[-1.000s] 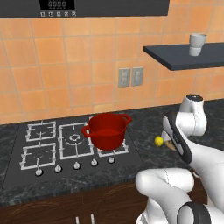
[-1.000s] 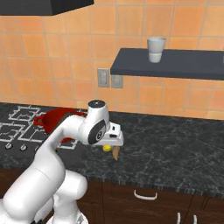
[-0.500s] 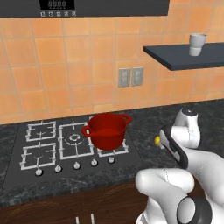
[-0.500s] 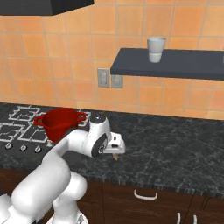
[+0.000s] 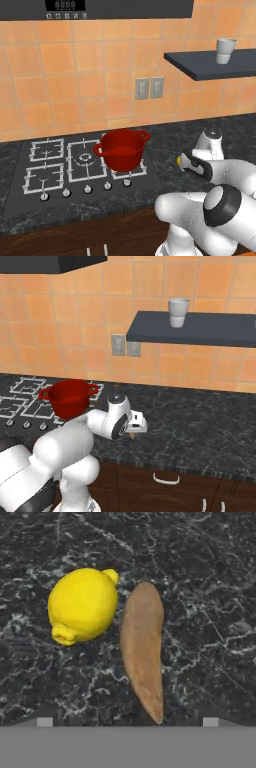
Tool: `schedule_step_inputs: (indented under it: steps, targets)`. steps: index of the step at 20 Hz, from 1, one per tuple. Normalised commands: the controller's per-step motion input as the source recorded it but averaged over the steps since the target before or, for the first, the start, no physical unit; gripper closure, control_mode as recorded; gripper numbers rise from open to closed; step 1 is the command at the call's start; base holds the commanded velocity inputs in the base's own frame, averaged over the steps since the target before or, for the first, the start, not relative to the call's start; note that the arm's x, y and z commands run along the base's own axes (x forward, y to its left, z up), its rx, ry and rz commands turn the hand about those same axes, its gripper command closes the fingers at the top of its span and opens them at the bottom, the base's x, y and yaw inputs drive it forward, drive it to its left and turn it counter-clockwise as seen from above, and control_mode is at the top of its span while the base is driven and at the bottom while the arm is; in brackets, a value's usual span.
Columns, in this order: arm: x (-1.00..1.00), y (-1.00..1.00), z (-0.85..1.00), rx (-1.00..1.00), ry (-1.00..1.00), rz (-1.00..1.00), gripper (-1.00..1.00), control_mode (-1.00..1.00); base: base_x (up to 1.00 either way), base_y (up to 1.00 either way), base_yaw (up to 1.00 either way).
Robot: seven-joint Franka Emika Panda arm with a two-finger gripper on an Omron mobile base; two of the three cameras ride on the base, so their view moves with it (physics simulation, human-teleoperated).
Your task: Put the lemon and sweet potato in the pot. Retrieve the spatula and lightly stir the vegetables in the pot.
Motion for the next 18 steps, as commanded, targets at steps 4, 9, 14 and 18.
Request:
schedule_step_inputs:
  steps: [4, 9, 14, 18]
  targets:
    - [0.37, -0.08, -0.21, 0.00, 0.00, 0.00, -1.00, -1.00, 0.00, 0.00, 0.00]
    - [0.29, -0.17, -0.18, 0.00, 0.00, 0.00, -1.00, -1.00, 0.00, 0.00, 0.00]
    - [0.17, -0.10, -0.17, 0.00, 0.00, 0.00, -1.00, -1.00, 0.00, 0.00, 0.00]
    - [0.00, 0.00, -0.14, 0.00, 0.00, 0.00, 1.00, -1.00, 0.00, 0.00, 0.00]
